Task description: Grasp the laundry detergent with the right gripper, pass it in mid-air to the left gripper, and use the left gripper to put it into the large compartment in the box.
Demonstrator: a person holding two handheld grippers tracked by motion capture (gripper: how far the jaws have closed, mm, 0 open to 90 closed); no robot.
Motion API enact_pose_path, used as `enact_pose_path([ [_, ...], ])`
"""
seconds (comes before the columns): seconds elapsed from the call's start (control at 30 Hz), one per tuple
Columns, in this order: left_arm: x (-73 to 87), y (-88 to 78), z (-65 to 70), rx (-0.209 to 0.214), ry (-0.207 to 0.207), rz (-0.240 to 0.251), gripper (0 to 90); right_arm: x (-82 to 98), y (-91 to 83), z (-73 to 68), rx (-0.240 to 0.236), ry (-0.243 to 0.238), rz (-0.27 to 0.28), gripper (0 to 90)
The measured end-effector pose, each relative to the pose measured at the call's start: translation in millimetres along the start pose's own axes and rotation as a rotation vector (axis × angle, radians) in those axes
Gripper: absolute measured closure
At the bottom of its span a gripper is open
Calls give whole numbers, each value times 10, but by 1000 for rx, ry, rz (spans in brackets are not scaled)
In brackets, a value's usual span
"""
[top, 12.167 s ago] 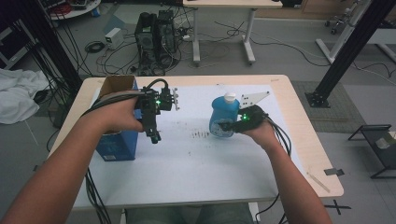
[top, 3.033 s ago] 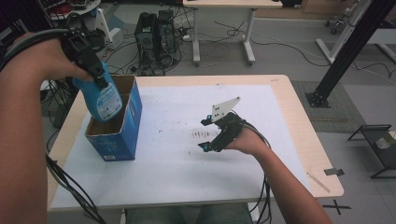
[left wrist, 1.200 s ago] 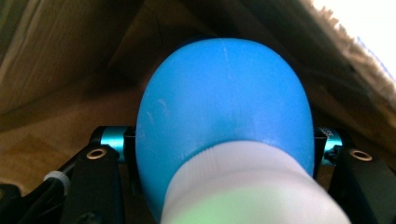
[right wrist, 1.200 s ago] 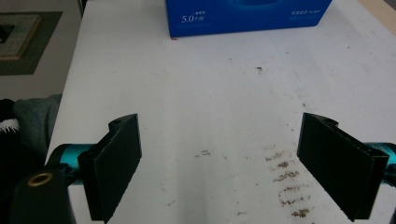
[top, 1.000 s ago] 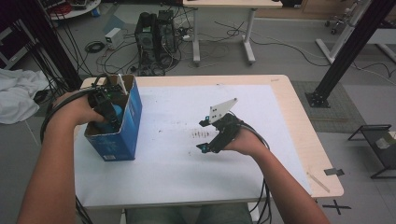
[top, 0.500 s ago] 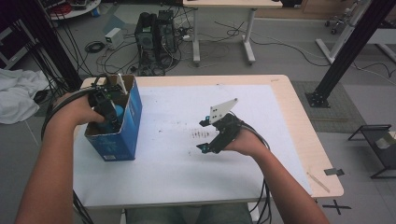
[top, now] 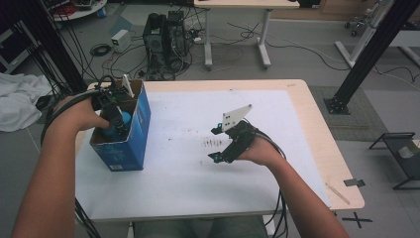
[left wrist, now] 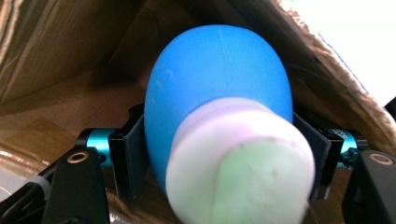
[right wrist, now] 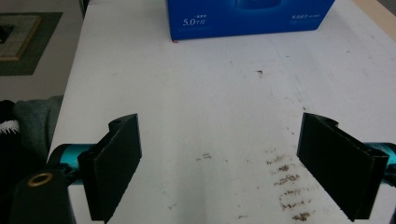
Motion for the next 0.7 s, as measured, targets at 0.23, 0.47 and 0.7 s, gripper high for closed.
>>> enact_pose_path([
  [0.23, 14, -45, 18, -10, 0, -7, 281, -8, -11, -9, -2, -11, 2, 130],
  [0.47, 23, -119, 63, -5, -10, -10, 255, -14, -24, -11, 3, -12, 8, 130],
  [0.7, 53, -232, 89, -21, -15, 0, 255, -15, -31, -7, 3, -16, 15, 129],
])
Point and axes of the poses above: each handheld gripper's, and its own axes: y roughly forward along the jaws, x roughly out of its underside, z roughly to its right, the point moved 6 cm from there along y, roughly forward along the jaws, and after that the axes turned 5 degrees about x, right-handed, at the moved point
